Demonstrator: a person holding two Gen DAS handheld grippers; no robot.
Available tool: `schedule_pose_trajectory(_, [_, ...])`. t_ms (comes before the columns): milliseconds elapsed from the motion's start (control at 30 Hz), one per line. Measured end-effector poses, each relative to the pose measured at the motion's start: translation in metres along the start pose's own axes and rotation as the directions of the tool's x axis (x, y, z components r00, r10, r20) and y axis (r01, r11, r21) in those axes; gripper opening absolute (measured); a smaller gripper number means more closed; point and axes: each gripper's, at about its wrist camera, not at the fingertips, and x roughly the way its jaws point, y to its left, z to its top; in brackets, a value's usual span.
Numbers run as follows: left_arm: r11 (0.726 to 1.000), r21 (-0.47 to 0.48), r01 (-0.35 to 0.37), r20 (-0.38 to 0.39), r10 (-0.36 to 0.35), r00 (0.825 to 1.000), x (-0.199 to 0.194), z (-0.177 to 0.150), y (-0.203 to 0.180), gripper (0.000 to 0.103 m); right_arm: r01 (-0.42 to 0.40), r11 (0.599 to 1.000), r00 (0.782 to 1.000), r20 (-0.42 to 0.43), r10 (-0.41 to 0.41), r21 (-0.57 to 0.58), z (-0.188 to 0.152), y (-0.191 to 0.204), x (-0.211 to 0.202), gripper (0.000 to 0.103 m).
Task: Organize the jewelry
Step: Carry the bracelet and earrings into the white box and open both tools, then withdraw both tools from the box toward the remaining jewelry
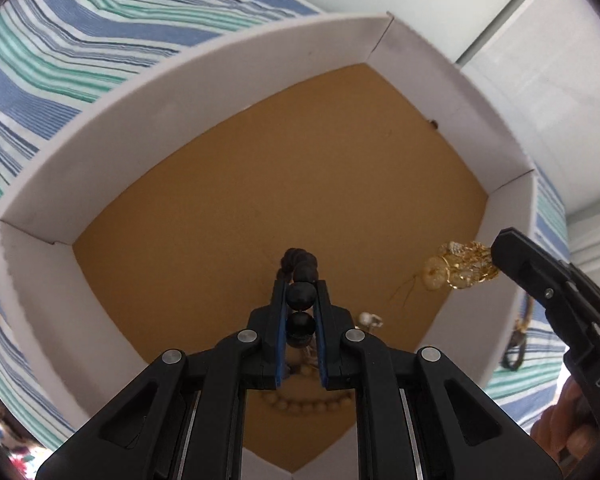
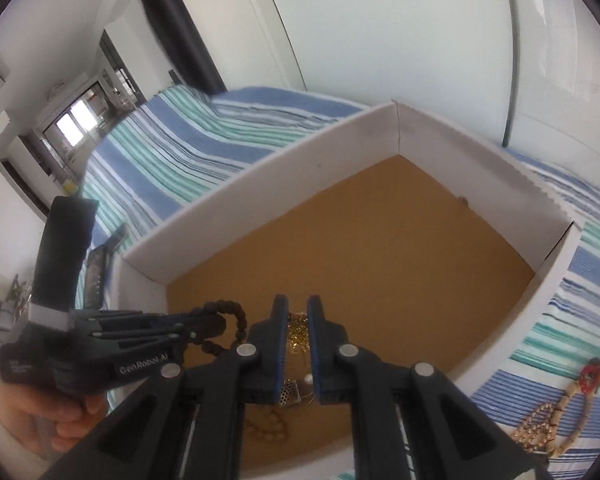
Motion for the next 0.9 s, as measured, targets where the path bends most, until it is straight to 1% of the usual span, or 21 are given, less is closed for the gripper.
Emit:
schedule_pose_trajectory(33, [1.000, 0.006, -0.018, -0.002, 0.018, 1.000, 0.005, 0.000, 0.000, 0.014, 0.014, 1.000, 1.000, 0.000, -0.014, 0.010, -0.001, -0.002, 0.003, 0.013])
schedule_pose_trajectory(100, [0.999, 0.000, -0.037, -0.005, 0.037, 0.999, 0.010, -0.003, 0.001, 0.040, 0.032, 0.999, 0.999, 0.006, -0.033, 0.026, -0.005, -0.004, 0.003, 0.032])
schedule_pose_trajectory(133, [0.999, -0.012, -0.032, -0.002, 0.032, 0.999, 0.010, -0.006, 0.004, 0.064, 0.036, 0.999, 0.999, 0.010, -0.037, 0.034, -0.007, -0.007, 0.001, 0.048])
schedule_pose_trajectory(167, [0.999, -0.019, -0.031, 0.009, 0.031, 0.999, 0.007, -0.009, 0.006, 0.076, 0.041, 0.998, 0.999, 0.013, -0.041, 0.039, -0.008, -0.010, 0.000, 0.051])
schedule_pose_trajectory(233, [0.999, -0.014, -0.037, 0.028, 0.037, 0.999, 0.001, -0.014, 0.007, 0.078, 0.058, 0.997, 0.998, 0.020, -0.059, 0.047, -0.016, -0.015, -0.009, 0.051])
schedule_pose_trajectory(300, [1.000, 0.000, -0.030, 0.050, 0.030, 0.998, -0.009, -0.022, 0.008, 0.078, 0.094, 0.994, 0.994, 0.041, -0.097, 0.053, -0.026, -0.020, -0.020, 0.053])
schedule_pose_trajectory(367, [0.999, 0.023, -0.024, 0.081, 0.022, 0.996, -0.023, -0.033, 0.005, 0.081, 0.145, 0.988, 0.985, 0.081, -0.149, 0.055, -0.041, -0.023, -0.038, 0.063])
schedule_pose_trajectory(467, [0.997, 0.074, -0.030, 0.132, 0.021, 0.991, -0.043, -0.055, -0.005, 0.087, 0.232, 0.972, 0.963, 0.133, -0.236, 0.047, -0.065, -0.023, -0.066, 0.066])
schedule_pose_trajectory(600, [0.987, 0.161, -0.025, 0.175, -0.004, 0.985, -0.063, -0.087, -0.029, 0.088, 0.311, 0.949, 0.934, 0.166, -0.315, 0.053, -0.100, -0.028, -0.100, 0.070])
schedule_pose_trajectory(700, [0.971, 0.238, -0.008, 0.203, -0.041, 0.978, -0.079, -0.115, -0.051, 0.089, 0.372, 0.926, 0.911, 0.167, -0.378, 0.069, -0.130, -0.036, -0.124, 0.070])
schedule_pose_trajectory(800, [0.954, 0.300, 0.011, 0.225, -0.081, 0.971, -0.091, -0.143, -0.071, 0.093, 0.425, 0.900, 0.887, 0.157, -0.435, 0.096, -0.163, -0.046, -0.147, 0.070])
schedule_pose_trajectory(900, [0.934, 0.357, 0.033, 0.211, -0.115, 0.971, -0.098, -0.167, -0.091, 0.095, 0.463, 0.876, 0.867, 0.135, -0.479, 0.138, -0.196, -0.060, -0.166, 0.070])
